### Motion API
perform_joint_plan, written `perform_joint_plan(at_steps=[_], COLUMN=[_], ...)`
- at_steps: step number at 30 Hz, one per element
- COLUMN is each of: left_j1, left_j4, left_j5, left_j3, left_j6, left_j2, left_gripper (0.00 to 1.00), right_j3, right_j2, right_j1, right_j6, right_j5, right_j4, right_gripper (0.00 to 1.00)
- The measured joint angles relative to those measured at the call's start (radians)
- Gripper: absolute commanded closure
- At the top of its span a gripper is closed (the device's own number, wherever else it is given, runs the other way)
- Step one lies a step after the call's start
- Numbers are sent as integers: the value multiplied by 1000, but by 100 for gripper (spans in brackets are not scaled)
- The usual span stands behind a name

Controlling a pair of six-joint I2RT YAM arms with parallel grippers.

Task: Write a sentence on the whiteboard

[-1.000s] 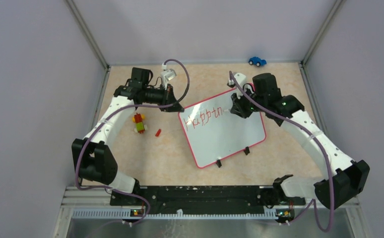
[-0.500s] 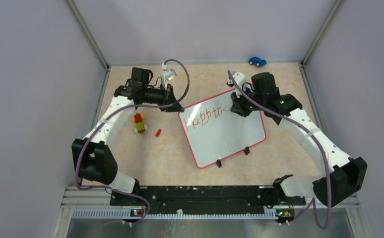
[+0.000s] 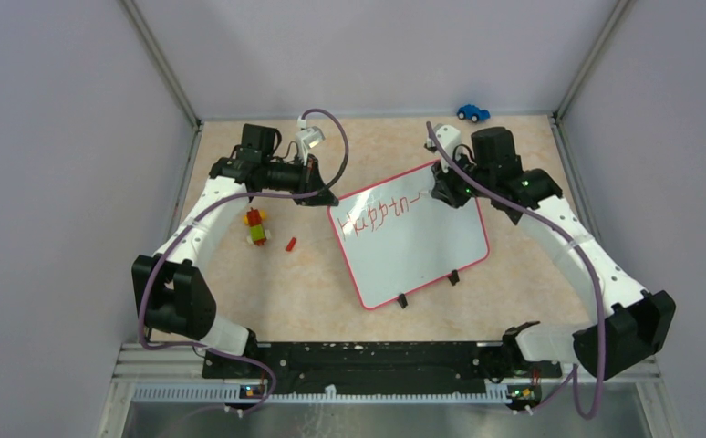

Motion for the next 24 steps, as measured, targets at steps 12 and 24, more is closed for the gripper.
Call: perform_joint_plan(at_steps=[12, 24], left_j1=[-1, -1], left_j4=[0, 1], left_j5=[-3, -5], left_j3=[0, 0], left_j6=[0, 1], left_j2=[0, 0], left_gripper=[100, 100], right_j3=[39, 15], right_j2=[32, 29], right_j1=[-2, 34], right_j6=[2, 9], right_j5=[-37, -54], right_j4=[3, 9], right_gripper=[100, 100])
